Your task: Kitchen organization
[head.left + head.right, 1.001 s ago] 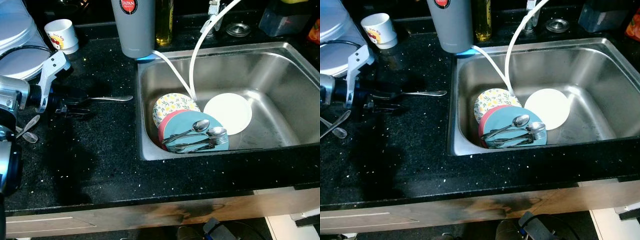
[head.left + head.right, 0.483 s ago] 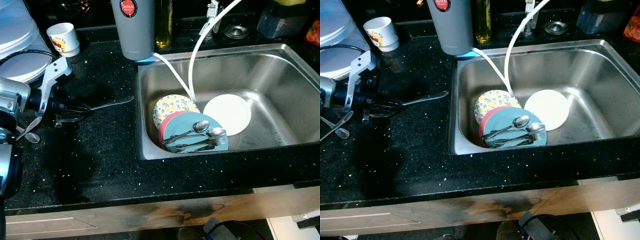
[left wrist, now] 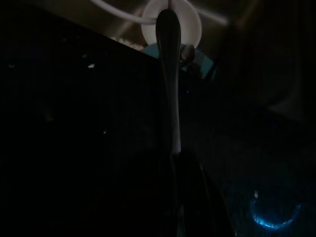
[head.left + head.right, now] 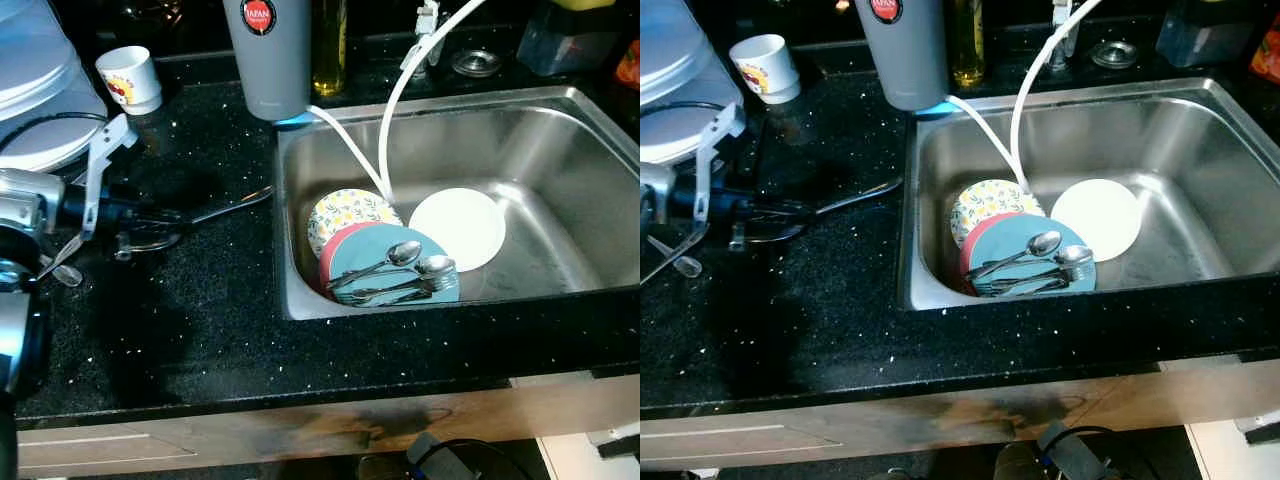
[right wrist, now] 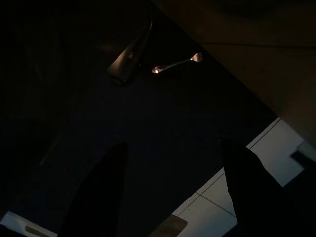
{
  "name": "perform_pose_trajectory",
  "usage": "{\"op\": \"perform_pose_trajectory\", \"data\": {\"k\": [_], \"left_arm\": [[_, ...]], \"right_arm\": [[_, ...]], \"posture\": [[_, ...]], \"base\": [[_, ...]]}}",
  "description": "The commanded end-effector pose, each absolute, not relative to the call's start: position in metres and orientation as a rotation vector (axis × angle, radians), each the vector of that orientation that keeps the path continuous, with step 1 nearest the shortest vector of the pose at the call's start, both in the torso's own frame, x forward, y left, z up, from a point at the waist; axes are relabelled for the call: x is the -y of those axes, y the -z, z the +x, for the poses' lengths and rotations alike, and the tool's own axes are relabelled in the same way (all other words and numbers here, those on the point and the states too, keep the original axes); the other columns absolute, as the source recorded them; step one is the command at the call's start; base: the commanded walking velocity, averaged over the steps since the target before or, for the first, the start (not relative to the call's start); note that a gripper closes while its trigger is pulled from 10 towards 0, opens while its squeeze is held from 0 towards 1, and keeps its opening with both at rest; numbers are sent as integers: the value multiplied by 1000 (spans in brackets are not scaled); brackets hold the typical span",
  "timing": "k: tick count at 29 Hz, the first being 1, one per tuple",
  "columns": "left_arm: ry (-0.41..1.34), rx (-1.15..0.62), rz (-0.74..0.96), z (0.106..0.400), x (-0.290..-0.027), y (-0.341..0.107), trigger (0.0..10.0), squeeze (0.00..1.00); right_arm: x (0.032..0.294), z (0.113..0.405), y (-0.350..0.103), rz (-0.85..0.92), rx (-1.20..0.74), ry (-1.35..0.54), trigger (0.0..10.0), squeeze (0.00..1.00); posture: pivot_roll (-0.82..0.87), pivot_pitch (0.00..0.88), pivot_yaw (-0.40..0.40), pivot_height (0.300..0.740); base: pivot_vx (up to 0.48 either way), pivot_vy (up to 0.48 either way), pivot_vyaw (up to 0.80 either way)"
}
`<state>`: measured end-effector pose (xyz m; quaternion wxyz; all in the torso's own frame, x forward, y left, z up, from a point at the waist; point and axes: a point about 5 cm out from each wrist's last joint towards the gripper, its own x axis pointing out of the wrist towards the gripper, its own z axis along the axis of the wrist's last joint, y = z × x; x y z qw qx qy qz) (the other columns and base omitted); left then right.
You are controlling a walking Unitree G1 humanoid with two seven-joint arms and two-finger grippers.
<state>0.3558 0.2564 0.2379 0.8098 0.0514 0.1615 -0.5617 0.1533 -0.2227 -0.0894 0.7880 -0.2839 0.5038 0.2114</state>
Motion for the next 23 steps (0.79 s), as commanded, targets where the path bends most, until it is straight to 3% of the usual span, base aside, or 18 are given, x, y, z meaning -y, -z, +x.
{"op": "perform_pose_trajectory", "data": {"k": [1, 7, 12, 15, 23], "left_arm": [[1224, -236, 29, 359, -250, -251, 0, 0], [1295, 21, -167, 359, -239, -283, 0, 0], [1317, 120, -244, 358, -239, -294, 0, 0], [1420, 291, -392, 349, -232, -304, 0, 0], [1617, 462, -504, 325, -213, -313, 0, 0]], "right_arm": [[220, 149, 92, -589, -1101, -443, 10000, 0], [218, 150, 92, -582, -1100, -439, 10000, 0], [217, 150, 92, -579, -1101, -438, 10000, 0], [217, 149, 93, -559, -1108, -429, 10000, 0], [216, 149, 93, -550, -1112, -430, 10000, 0]], "posture": [[-88, 103, 72, 740], [-81, 76, 77, 740], [-84, 66, 78, 740], [-88, 48, 68, 740], [-94, 24, 67, 740]], "base": [[0, 0, 0], [0, 0, 0], [0, 0, 0], [0, 0, 0], [0, 0, 0]]}}
